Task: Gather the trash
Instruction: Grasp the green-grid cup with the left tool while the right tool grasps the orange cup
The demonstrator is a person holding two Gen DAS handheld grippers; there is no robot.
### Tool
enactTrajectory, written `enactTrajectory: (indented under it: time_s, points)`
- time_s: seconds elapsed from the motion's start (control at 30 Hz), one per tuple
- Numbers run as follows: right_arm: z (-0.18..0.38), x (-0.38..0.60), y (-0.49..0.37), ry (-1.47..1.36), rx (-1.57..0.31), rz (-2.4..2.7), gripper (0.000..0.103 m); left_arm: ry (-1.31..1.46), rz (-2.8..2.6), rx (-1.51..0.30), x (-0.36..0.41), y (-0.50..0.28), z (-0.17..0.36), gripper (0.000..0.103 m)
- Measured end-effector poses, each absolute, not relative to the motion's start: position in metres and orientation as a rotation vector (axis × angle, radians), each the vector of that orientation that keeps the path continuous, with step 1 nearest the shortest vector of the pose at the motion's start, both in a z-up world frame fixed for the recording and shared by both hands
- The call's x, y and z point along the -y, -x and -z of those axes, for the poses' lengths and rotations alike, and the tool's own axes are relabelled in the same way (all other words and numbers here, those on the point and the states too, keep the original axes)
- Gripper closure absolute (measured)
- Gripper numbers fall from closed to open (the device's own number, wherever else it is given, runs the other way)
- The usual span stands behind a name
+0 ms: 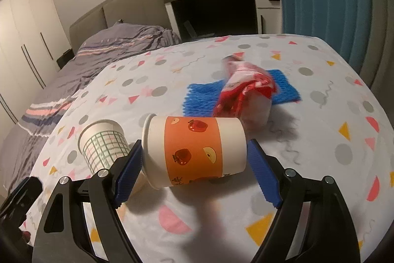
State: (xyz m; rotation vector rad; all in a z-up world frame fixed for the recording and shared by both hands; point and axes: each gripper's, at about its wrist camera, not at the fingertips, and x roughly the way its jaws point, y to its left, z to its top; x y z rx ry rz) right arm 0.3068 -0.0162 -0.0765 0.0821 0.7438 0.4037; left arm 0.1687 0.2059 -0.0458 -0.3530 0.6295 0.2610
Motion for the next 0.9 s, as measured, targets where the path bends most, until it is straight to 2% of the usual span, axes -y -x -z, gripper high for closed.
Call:
enactTrajectory:
  time_s: [0.53, 0.63, 0.8, 0.9]
  points:
    - [0.059, 0.093, -0.267, -0.114, -0.641, -0.344, 0.023, 0.387, -0.222, -0.761, -0.153, -0.275, 0.073, 0.008]
    - [0.059, 0.102, -0.265, -0.122, -0.635, -0.343, 0.023, 0.414, -0.196, -0.765, -0.152, -0.281, 0.077, 0.012]
    - [0.061, 0.108, -0.264, -0.141, -0.635, -0.347, 0.023, 0.407, -0.147, -0.759, -0.143, -0.285, 0.075, 0.036]
    - [0.061, 0.108, -0.264, -0.148, -0.638, -0.353, 0.023, 0.388, -0.134, -0.757, -0.138, -0.285, 0.075, 0.041]
